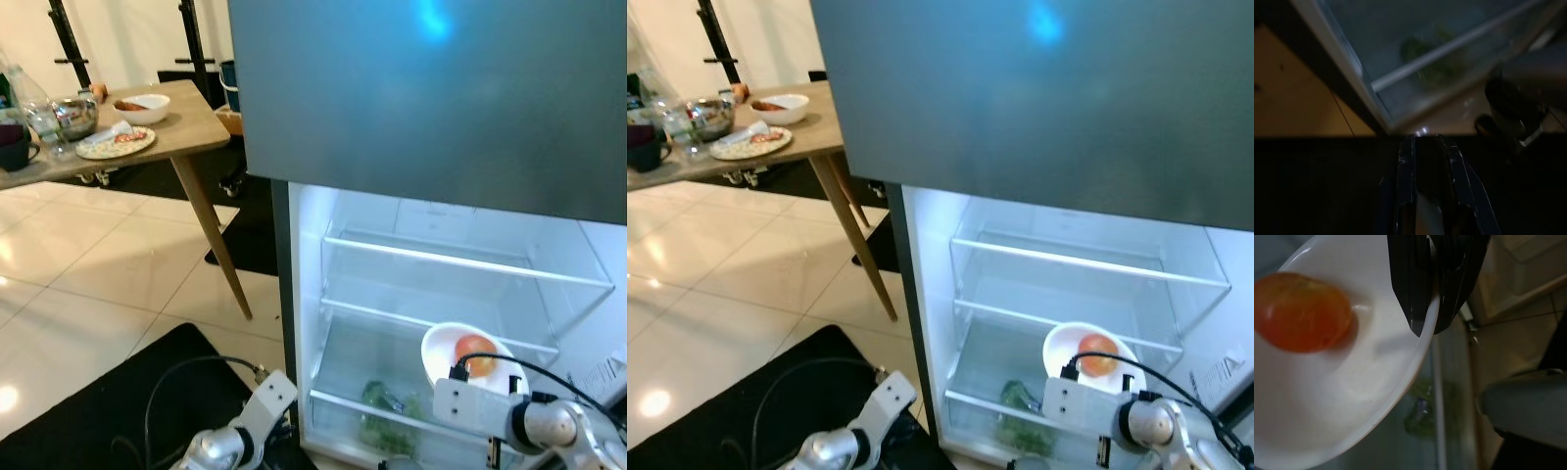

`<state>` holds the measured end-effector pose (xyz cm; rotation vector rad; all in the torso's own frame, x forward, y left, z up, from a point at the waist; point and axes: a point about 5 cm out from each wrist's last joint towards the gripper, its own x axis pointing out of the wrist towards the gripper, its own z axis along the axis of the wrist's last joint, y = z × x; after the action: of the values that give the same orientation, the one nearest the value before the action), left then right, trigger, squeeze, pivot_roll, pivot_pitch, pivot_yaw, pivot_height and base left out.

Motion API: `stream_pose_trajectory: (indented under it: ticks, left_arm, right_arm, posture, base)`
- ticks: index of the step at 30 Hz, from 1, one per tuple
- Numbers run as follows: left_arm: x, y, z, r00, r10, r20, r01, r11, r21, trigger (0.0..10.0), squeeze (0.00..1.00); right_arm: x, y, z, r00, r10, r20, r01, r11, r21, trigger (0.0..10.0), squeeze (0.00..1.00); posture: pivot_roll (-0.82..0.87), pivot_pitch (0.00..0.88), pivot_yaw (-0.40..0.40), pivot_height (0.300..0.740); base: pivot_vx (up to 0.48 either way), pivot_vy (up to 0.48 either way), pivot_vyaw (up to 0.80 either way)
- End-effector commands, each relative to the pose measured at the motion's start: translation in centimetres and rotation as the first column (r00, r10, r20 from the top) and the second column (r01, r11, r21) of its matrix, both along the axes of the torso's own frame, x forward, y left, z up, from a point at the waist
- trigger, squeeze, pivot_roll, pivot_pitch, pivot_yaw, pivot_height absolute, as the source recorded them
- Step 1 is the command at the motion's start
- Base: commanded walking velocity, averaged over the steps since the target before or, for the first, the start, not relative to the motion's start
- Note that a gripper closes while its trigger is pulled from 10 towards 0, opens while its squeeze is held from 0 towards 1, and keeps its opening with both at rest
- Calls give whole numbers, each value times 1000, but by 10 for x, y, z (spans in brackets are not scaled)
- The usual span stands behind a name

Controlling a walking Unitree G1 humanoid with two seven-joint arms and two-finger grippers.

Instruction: Restocking fridge

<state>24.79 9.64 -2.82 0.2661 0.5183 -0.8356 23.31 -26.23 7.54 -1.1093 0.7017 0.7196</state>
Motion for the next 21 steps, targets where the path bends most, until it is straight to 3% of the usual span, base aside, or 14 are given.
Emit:
stream_pose_trajectory:
  ticks: [1,3,8,21]
  left_arm:
    - [9,-9,11,998,12,62,-9,999,-43,10000,0]
    - [20,-13,23,991,19,132,-8,997,-81,10000,0]
    - [28,-19,36,979,16,204,8,993,-118,10000,0]
    - [21,-27,38,967,-31,253,69,987,-143,10000,0]
  right_arm:
    - [7,-3,14,998,-9,55,9,1000,-9,10000,0]
    - [11,-7,21,997,-18,72,20,1000,-20,10000,0]
    - [13,-11,28,996,-23,81,26,999,-31,10000,0]
    - [9,-13,41,998,-12,62,15,999,-39,10000,0]
  posture:
    - [-201,26,50,608]
    - [-200,27,48,598]
    - [-196,24,47,583]
    - [-195,20,50,538]
  base:
    - [0,0,0]
    - [0,0,0]
    - [0,0,0]
    - [0,0,0]
